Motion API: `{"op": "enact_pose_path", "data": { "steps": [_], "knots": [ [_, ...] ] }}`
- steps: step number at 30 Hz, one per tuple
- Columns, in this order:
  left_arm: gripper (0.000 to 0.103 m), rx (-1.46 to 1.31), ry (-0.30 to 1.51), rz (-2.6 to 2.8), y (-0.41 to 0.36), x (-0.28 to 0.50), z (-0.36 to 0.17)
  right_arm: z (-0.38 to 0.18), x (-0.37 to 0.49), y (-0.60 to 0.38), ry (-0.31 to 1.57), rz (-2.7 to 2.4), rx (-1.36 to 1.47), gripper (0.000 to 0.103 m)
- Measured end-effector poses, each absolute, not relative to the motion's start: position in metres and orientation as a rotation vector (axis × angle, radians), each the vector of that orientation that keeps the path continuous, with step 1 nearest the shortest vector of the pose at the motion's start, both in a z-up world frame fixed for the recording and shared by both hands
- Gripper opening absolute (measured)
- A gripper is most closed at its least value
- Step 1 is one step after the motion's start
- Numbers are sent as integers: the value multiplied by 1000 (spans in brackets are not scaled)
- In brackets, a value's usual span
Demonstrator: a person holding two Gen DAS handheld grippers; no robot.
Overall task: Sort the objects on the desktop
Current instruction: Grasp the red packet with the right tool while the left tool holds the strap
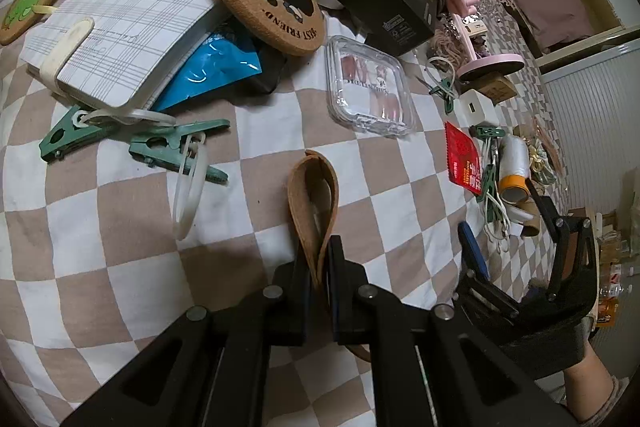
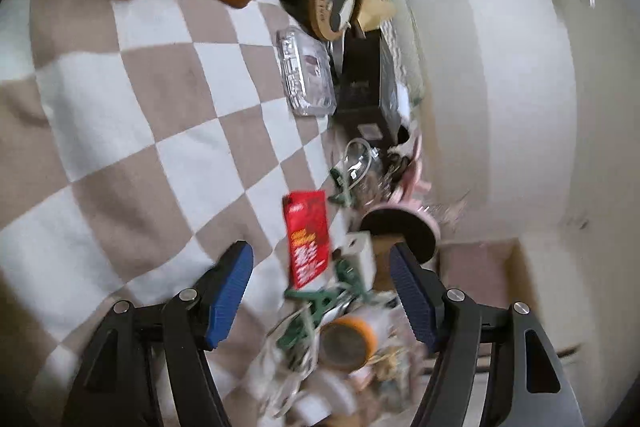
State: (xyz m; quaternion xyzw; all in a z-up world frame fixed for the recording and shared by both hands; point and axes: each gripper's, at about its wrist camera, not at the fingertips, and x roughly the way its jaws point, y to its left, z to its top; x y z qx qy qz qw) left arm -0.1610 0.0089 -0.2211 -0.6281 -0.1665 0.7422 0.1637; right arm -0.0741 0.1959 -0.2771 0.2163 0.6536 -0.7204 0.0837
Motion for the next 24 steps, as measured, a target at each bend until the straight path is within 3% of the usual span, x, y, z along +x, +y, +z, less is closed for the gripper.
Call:
{"op": "enact_pose_path", "data": {
  "steps": [8, 10, 15, 19, 24],
  "knots": [
    [8, -1799, -491, 2100, 10, -162, -223, -291, -112, 191, 2063, -2139, 733, 70],
    [8, -1800, -487, 2100, 11, -163, -223, -296, -117, 190, 2092, -2136, 756, 62],
    [8, -1801, -492, 2095, 11, -163, -223, -320, -135, 191, 2204, -2058, 790, 22],
    [8, -1799, -492, 2092, 11, -163, -223, -317, -144, 193, 2186, -2052, 831, 21],
    [8, -1786, -445, 2109, 15, -162, -221, -308, -143, 200, 2141, -2061, 838, 10]
  ]
}}
